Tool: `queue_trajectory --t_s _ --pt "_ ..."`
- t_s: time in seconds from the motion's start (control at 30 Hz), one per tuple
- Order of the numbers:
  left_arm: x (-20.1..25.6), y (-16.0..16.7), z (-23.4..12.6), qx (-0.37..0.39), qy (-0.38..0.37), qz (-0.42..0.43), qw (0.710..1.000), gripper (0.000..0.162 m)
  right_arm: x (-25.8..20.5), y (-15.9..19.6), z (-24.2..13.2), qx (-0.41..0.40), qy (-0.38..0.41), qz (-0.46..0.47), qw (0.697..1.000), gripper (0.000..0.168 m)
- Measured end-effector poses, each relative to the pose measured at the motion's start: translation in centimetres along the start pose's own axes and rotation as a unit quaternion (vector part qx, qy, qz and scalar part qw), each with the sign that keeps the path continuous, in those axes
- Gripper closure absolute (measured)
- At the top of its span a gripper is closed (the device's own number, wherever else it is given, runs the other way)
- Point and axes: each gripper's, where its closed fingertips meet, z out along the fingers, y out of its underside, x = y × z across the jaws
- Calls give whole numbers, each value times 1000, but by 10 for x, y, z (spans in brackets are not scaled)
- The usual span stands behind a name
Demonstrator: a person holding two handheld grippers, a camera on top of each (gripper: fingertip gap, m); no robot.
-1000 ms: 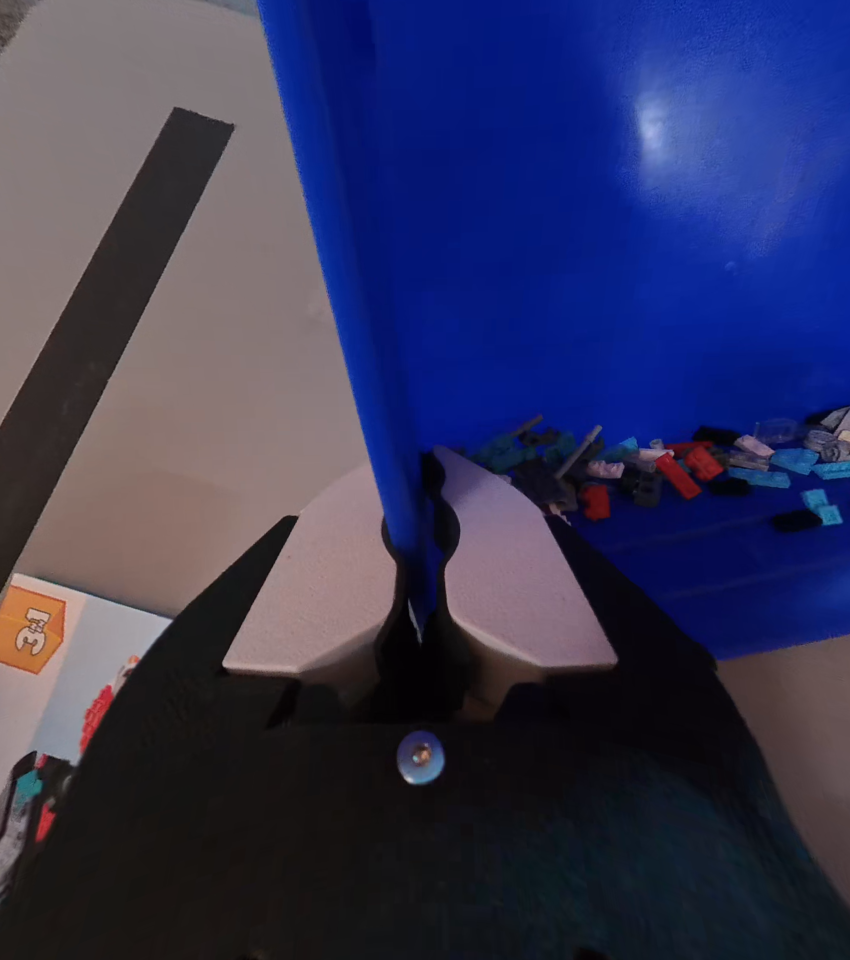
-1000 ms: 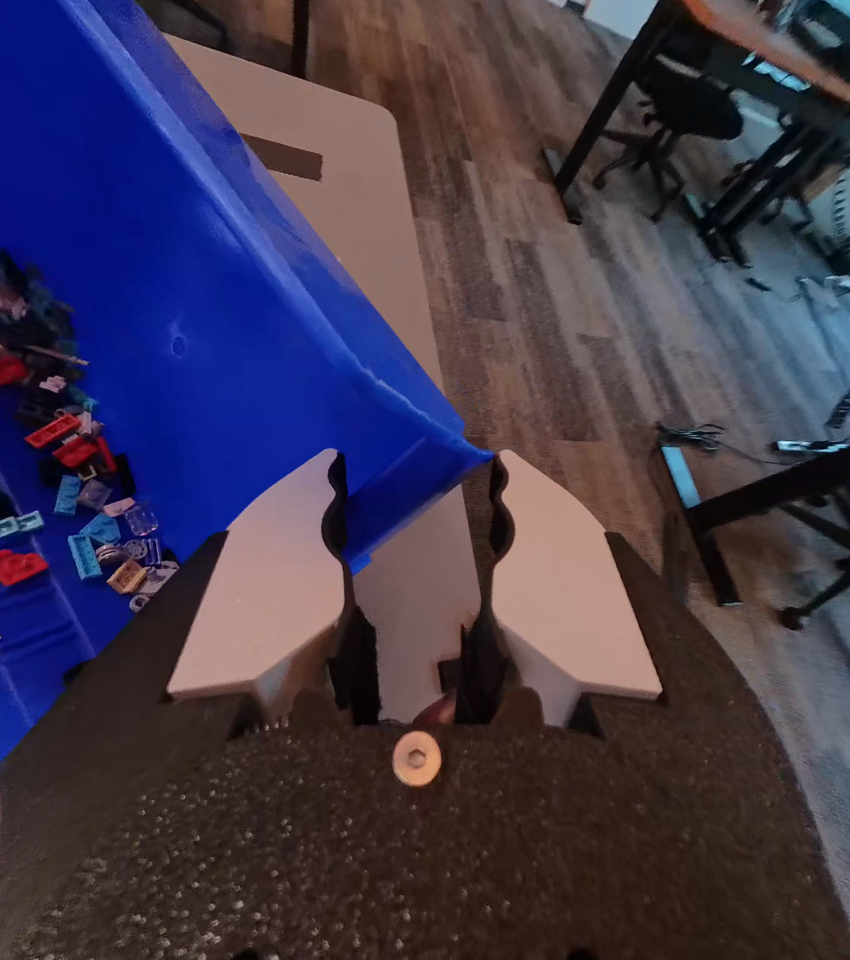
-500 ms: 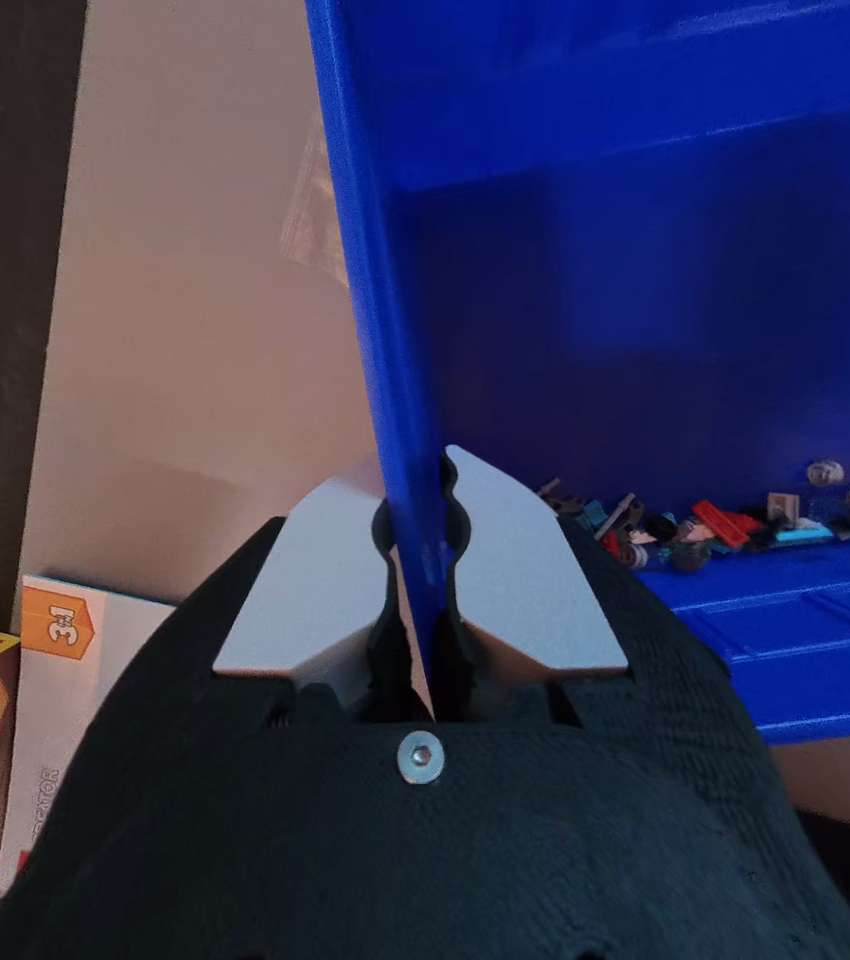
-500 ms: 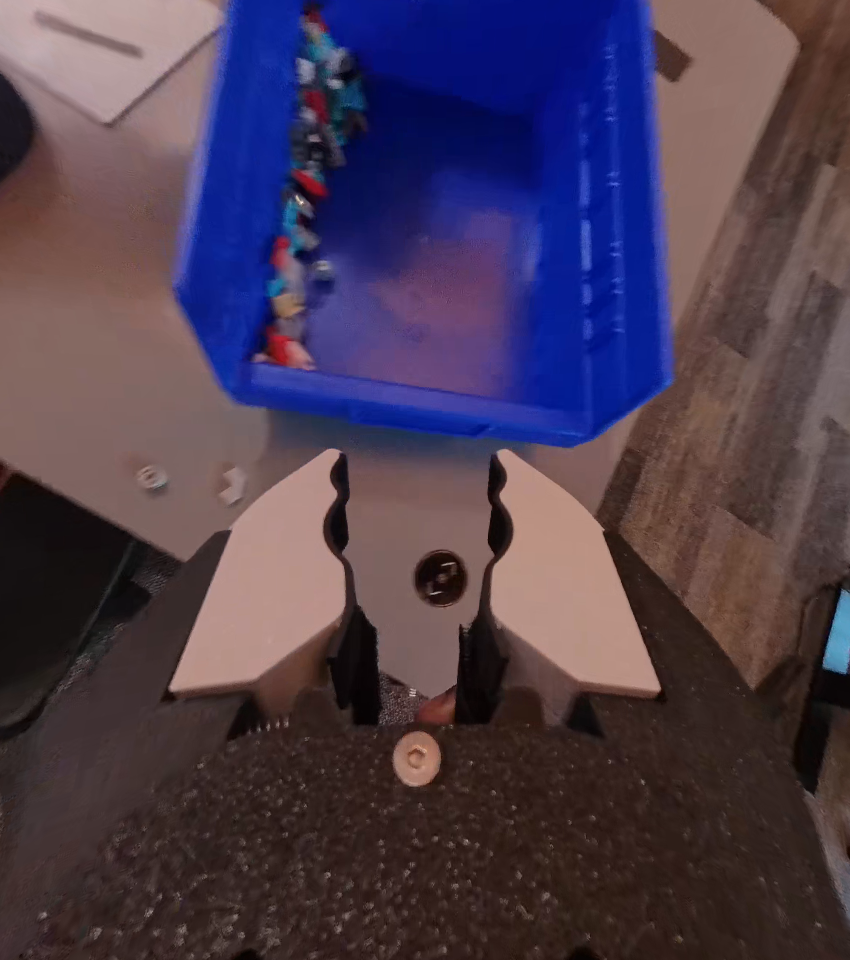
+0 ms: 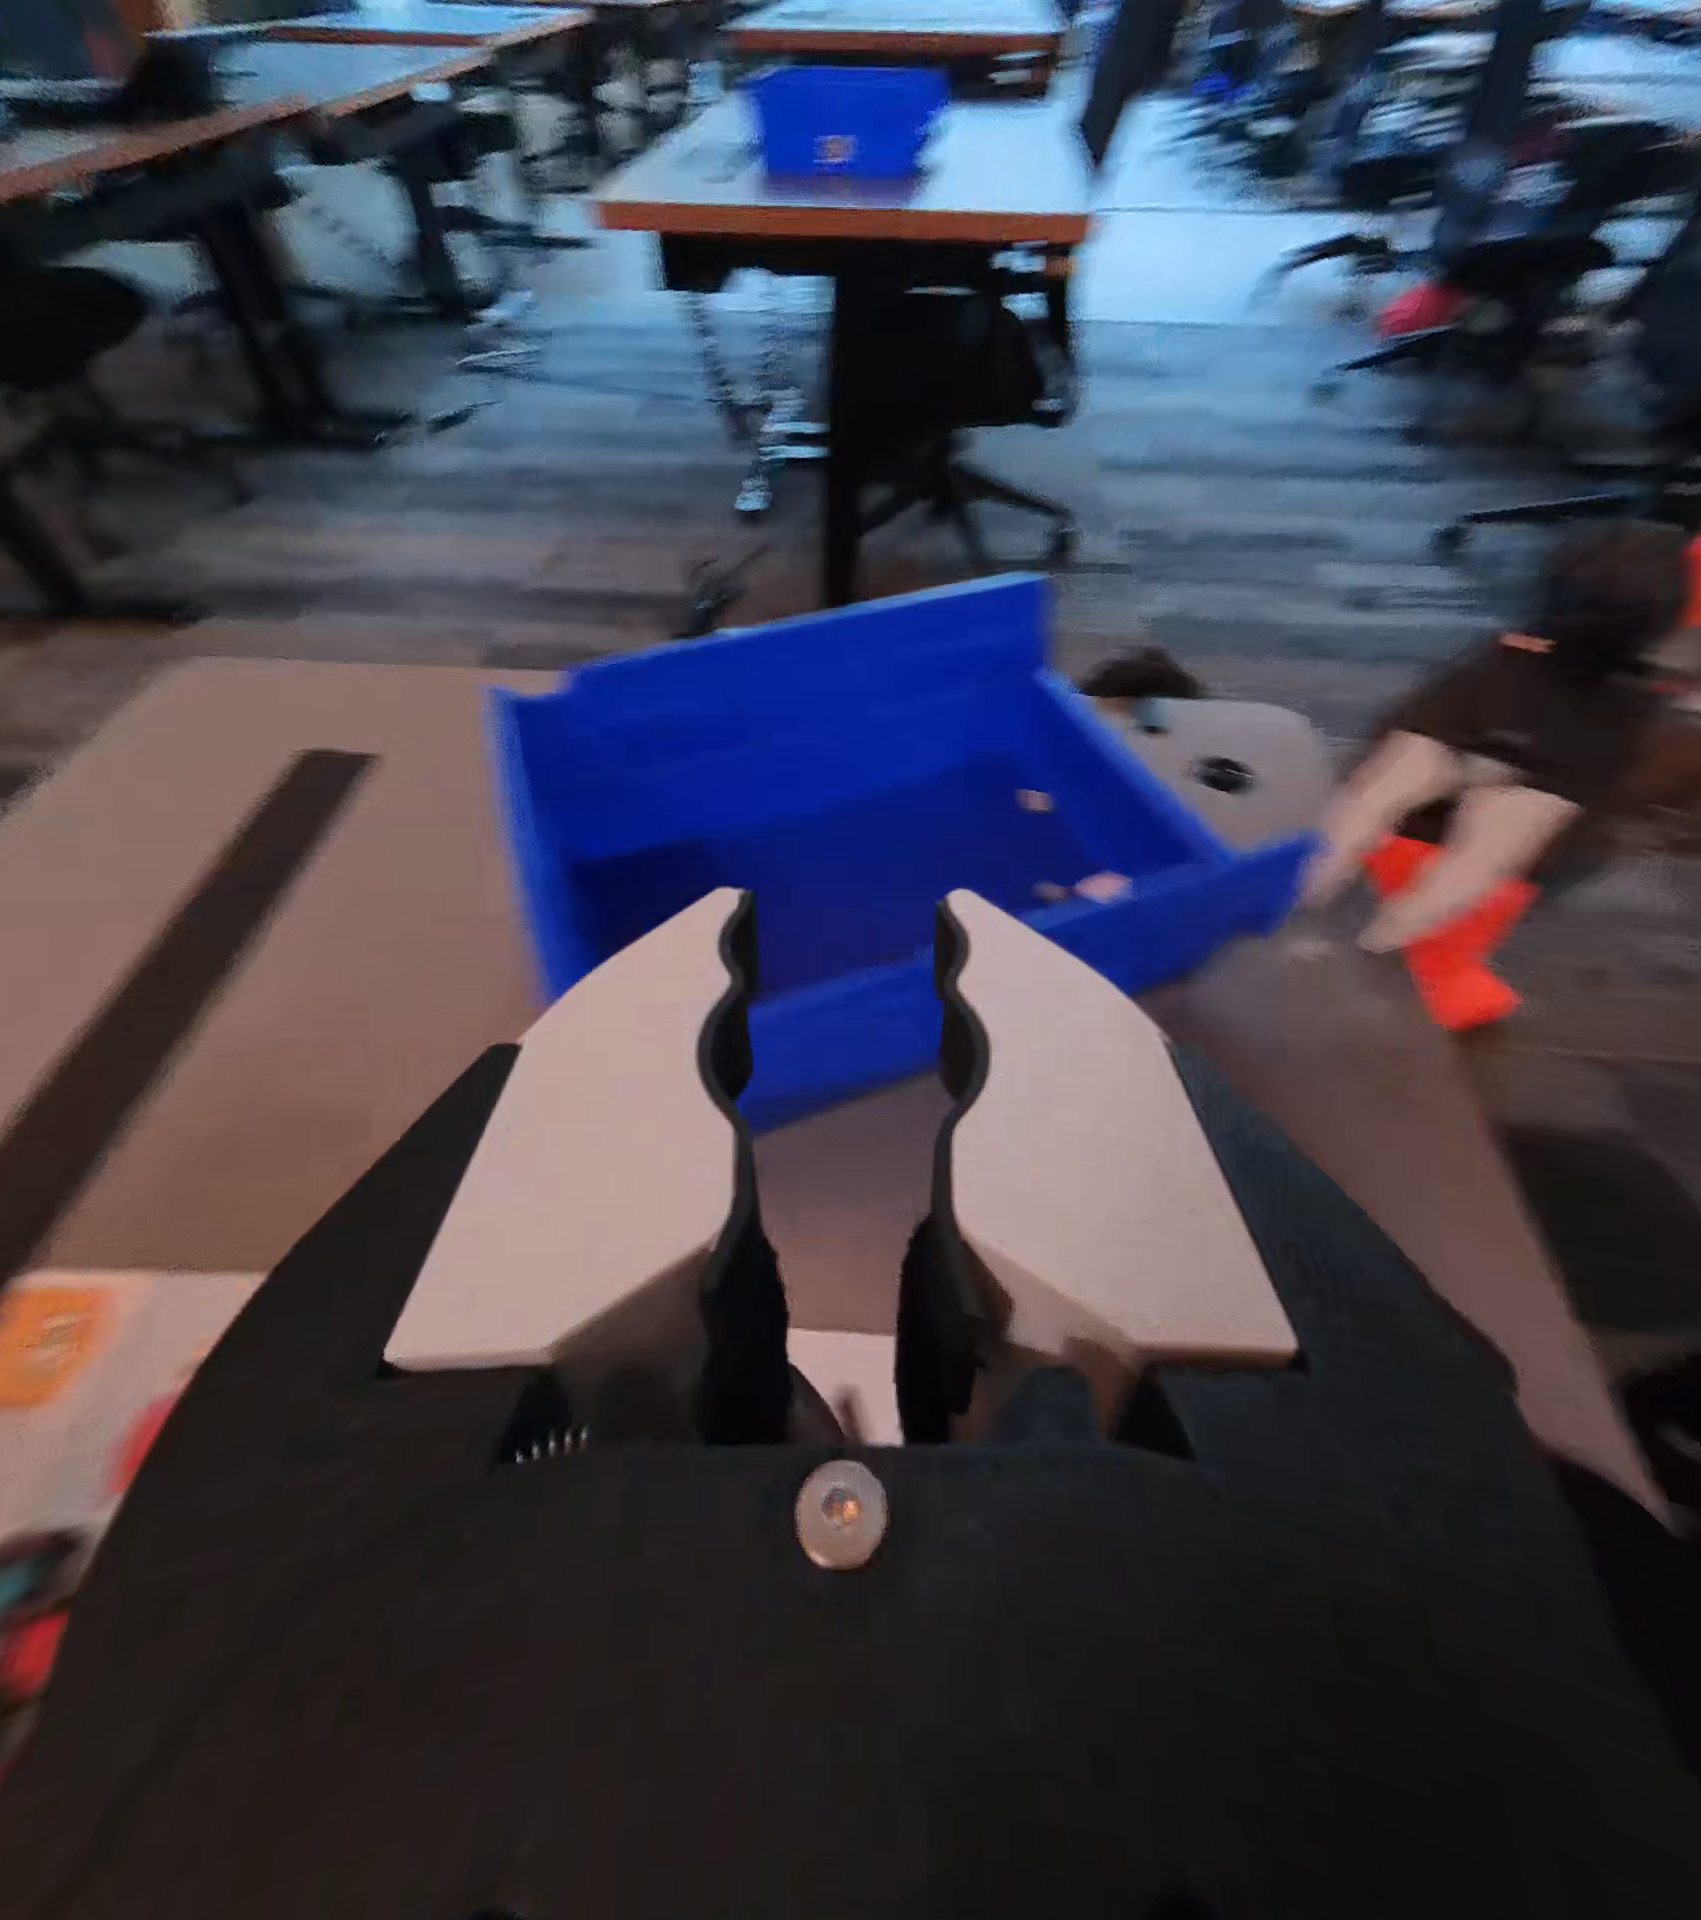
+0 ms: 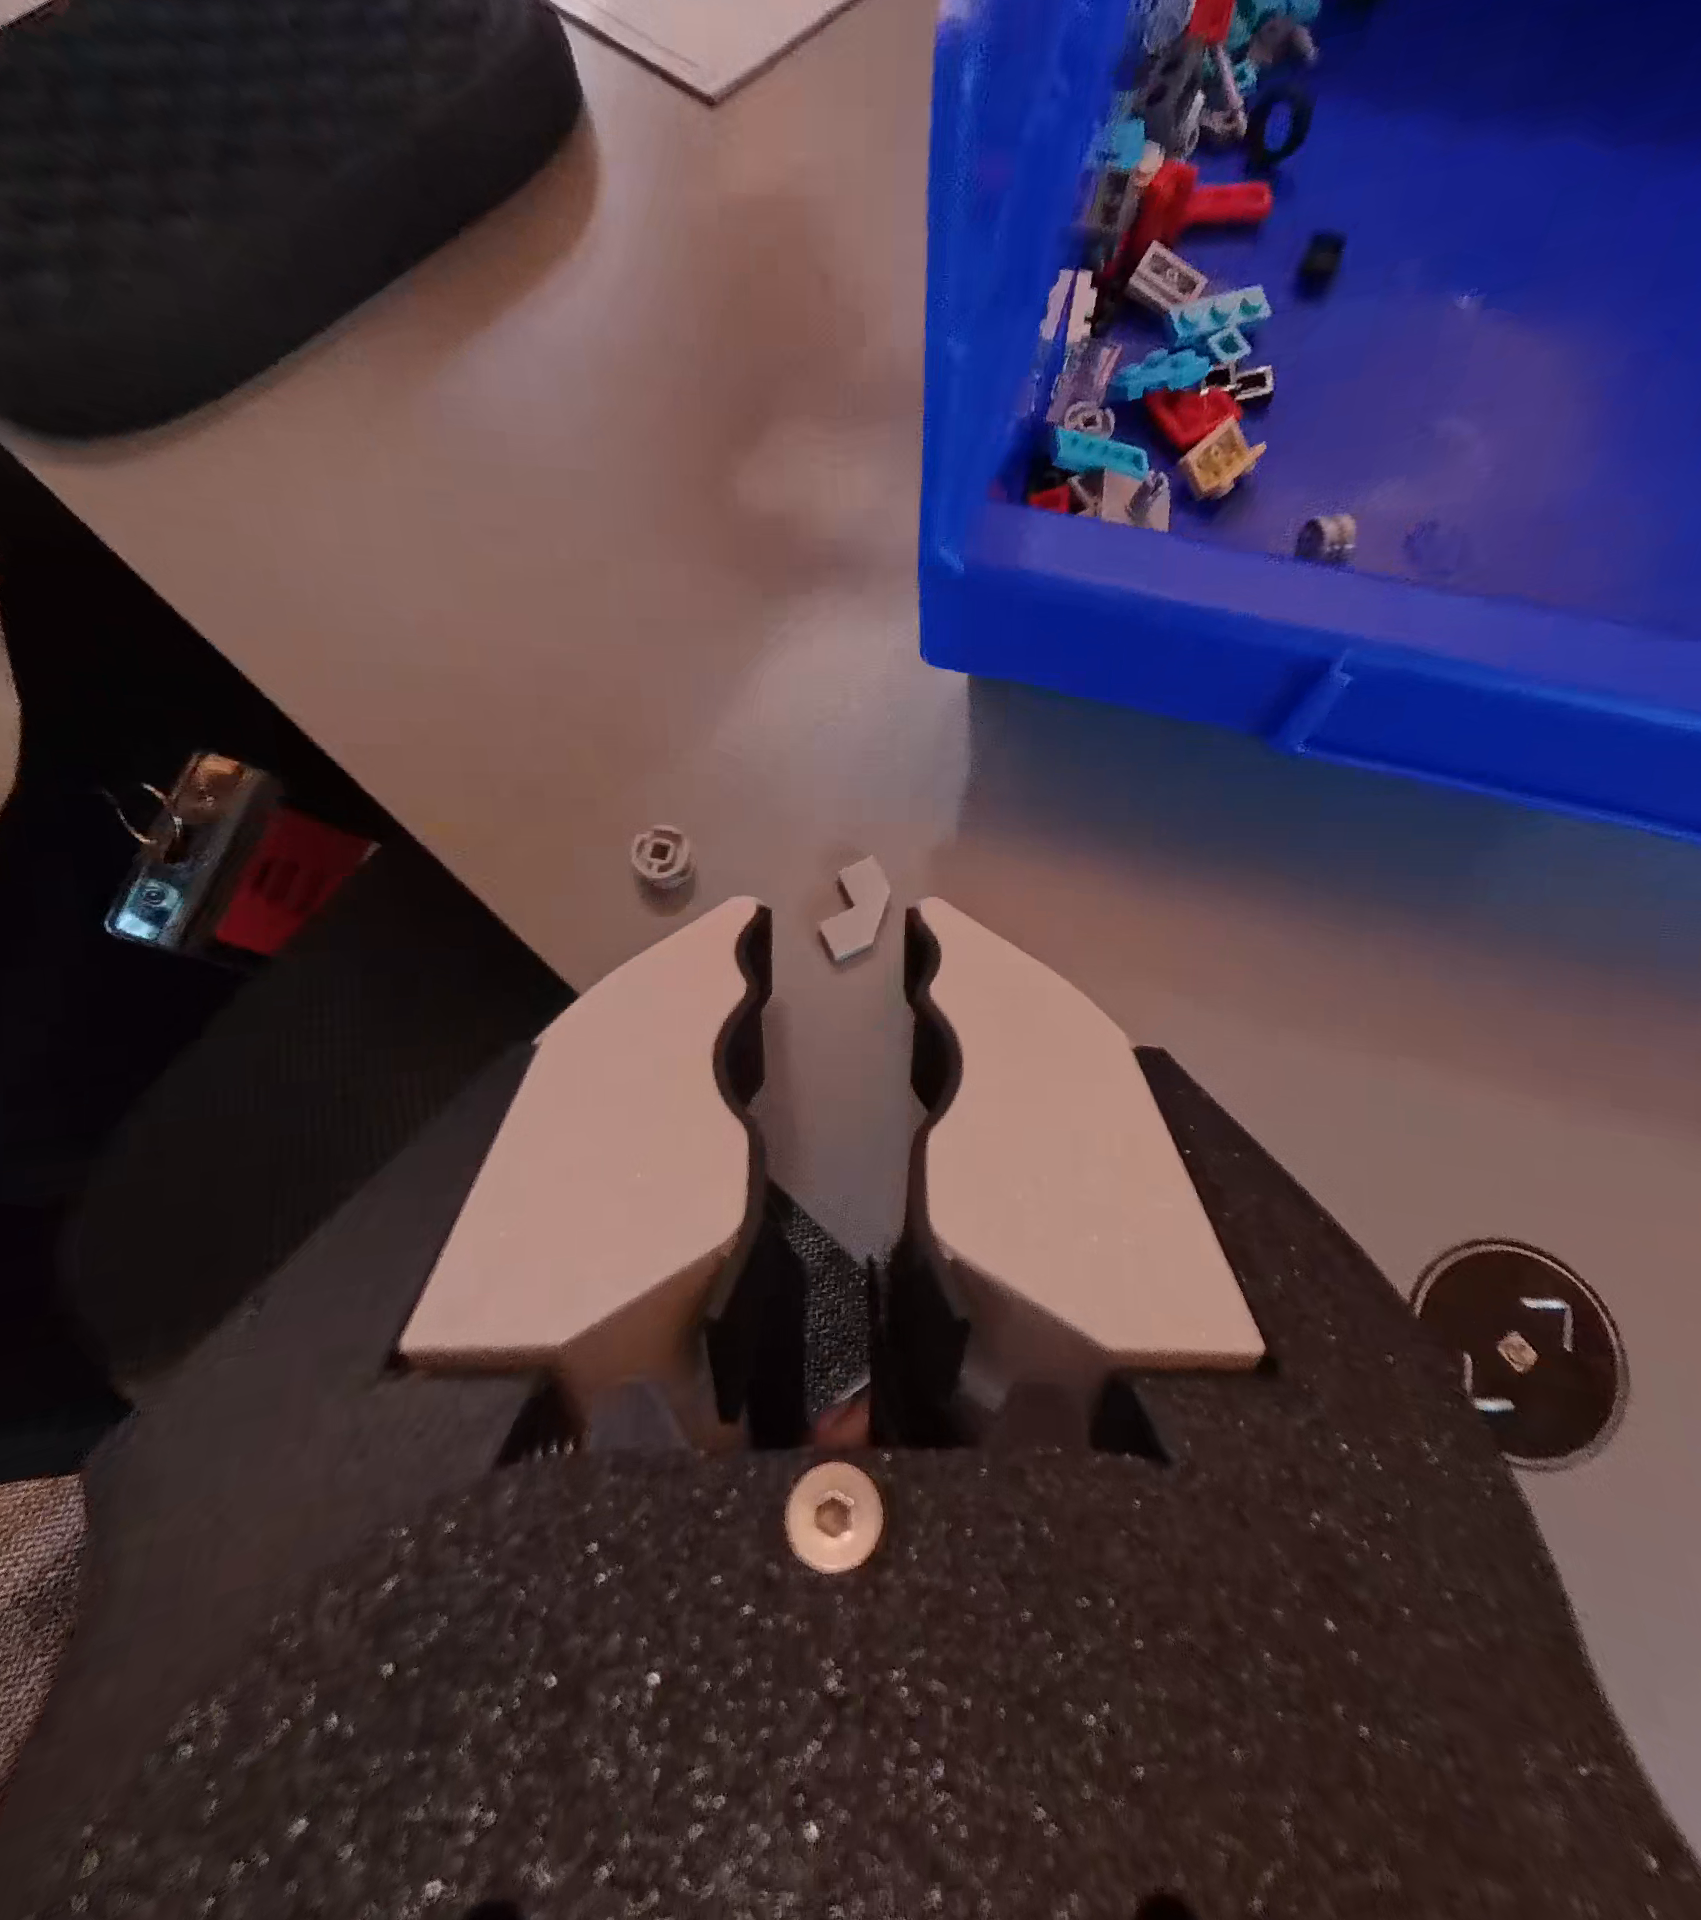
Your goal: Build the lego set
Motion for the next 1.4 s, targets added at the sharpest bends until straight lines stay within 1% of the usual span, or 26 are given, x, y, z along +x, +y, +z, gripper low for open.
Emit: queue_trajectory --t_s 0.07,0.1,0.13,0.17,0.23,0.3,0.37,0.4,0.47,0.57,0.67,0.7,0.73,0.77,0.83,0.9,0.97,1.03,1.13,1.2,1.23,1.27,1.3,1.33,1.37,1.4 --pt "51 25 -2 0 77 0 997 129 2 6 10 -22 6 -8 1000 138" --pt "76 39 4 -3 106 0 994 127 2 4 12 -18 11 -19 1000 144" --pt "100 51 12 -3 132 2 991 126 2 4 13 -22 13 -29 999 155" --pt "126 63 23 -3 158 8 987 126 3 4 13 -26 20 -36 999 161" --pt "175 85 49 -21 201 31 979 125 3 4 13 -30 22 -43 998 161" --pt "209 104 77 -56 214 75 972 124 6 6 11 -39 28 -51 998 161" --pt "231 114 102 -74 215 100 969 124 16 2 3 -32 44 -57 997 161" --pt "239 116 113 -82 219 103 967 124 21 -7 -5 -15 53 -55 997 161" --pt "246 122 131 -102 214 108 966 127 33 -35 -23 28 80 -63 994 161" --pt "247 132 150 -128 200 122 964 132 48 -87 -43 79 117 -98 985 162" --pt "248 145 161 -160 195 128 959 135 71 -125 -40 99 139 -113 979 161" --pt "248 149 163 -174 189 135 957 136 82 -129 -32 89 141 -102 981 162" --pt "247 153 165 -185 183 142 955 142 92 -130 -23 75 135 -87 984 161" --pt "247 153 167 -189 181 143 954 150 100 -129 -14 64 126 -69 988 157" --pt "247 153 169 -192 182 137 955 150 106 -132 -4 65 111 -46 991 149" --pt "246 152 169 -191 185 131 955 150 103 -139 -9 90 112 -48 988 147" --pt "243 141 163 -168 181 129 961 151 99 -139 -22 103 129 -57 985 145" --pt "232 113 152 -128 166 121 970 150 95 -129 -38 108 150 -61 981 142" --pt "189 49 135 -58 96 122 986 151 87 -101 -62 117 169 -41 978 139" --pt "153 17 131 -42 57 111 991 151 83 -74 -75 112 182 -21 977 137" --pt "137 13 134 -55 48 104 992 151 81 -58 -81 101 192 -13 976 133" --pt "123 15 138 -82 44 98 991 146 80 -41 -87 90 201 -4 975 129" --pt "111 19 143 -111 40 92 989 123 79 -24 -93 82 208 7 975 125" --pt "99 21 146 -130 32 86 987 110 78 -7 -99 78 212 21 974 123" --pt "88 18 147 -130 22 83 988 102 77 10 -105 77 214 38 973 123" --pt "76 11 146 -115 9 77 990 97 78 29 -111 77 221 57 971 122"
